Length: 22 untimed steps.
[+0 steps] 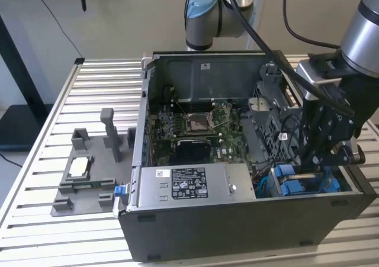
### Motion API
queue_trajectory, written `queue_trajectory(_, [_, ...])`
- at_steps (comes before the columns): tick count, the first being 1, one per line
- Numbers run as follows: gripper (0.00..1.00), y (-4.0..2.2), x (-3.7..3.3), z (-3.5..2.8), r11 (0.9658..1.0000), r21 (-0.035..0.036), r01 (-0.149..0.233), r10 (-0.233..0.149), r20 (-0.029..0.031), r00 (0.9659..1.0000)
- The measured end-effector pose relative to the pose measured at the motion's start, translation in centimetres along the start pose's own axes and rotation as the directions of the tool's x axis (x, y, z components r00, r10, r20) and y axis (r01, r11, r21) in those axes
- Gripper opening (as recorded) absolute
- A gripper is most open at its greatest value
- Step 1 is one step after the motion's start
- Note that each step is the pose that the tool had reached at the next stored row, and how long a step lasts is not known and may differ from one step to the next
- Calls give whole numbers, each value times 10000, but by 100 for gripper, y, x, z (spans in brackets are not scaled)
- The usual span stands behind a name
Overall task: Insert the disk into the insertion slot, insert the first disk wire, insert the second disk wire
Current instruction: 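Insert the second disk wire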
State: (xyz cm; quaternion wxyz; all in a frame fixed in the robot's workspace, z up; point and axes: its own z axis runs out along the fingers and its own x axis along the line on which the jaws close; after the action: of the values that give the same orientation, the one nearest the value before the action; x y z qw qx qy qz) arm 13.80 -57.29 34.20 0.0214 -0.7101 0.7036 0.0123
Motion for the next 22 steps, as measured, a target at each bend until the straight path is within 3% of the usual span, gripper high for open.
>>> queue_trajectory(9, [24,-1,-1,-25,10000,0,1,-1,-2,10000])
queue_trajectory(11, [24,-1,-2,-26,10000,2,0,0,41,10000])
queue_trajectory(14, [21,-1,-1,-24,10000,3,0,0,43,10000])
queue_trajectory(16, [11,-1,-1,-24,10000,3,2,-2,-53,10000])
queue_trajectory(18, [11,-1,-1,-24,10000,1,3,-3,-143,9999])
queue_trajectory(20, [11,-1,0,-26,10000,1,3,-3,-156,9999])
queue_trajectory(22, [11,-1,-4,-67,10000,1,2,-2,-156,9999])
